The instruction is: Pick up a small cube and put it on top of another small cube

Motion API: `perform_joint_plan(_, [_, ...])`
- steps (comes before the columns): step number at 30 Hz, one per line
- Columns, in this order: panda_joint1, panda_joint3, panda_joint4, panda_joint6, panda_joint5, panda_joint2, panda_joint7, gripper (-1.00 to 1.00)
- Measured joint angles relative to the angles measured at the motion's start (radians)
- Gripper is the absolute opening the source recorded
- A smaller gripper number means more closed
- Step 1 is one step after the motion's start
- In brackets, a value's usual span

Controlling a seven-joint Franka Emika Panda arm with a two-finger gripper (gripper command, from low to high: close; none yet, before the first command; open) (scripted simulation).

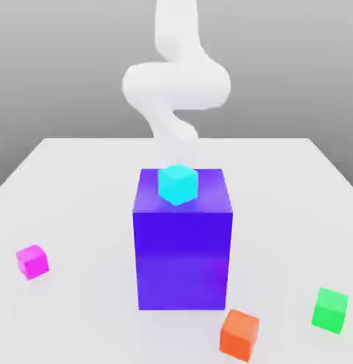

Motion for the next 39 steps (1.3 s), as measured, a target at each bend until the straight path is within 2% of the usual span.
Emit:
perform_joint_plan(12, [-0.192, -0.222, -0.192, 0.248, -0.024, 0.435, -0.002, 0.0])
perform_joint_plan(16, [-0.248, -0.303, -0.255, 0.33, 0.01, 0.581, -0.033, 0.0])
perform_joint_plan(20, [-0.337, -0.353, -0.317, 0.41, 0.092, 0.734, -0.098, 0.0])
perform_joint_plan(23, [-0.403, -0.334, -0.345, 0.474, 0.187, 0.85, -0.17, 0.0])
perform_joint_plan(28, [-0.541, -0.166, -0.311, 0.606, 0.358, 1.031, -0.3, 0.0])
perform_joint_plan(29, [-0.564, -0.14, -0.306, 0.625, 0.376, 1.055, -0.315, -1.0])
perform_joint_plan(36, [-0.566, -0.138, -0.306, 0.625, 0.373, 1.056, -0.312, -1.0])
perform_joint_plan(39, [-0.507, -0.216, -0.328, 0.56, 0.289, 0.969, -0.247, -1.0])
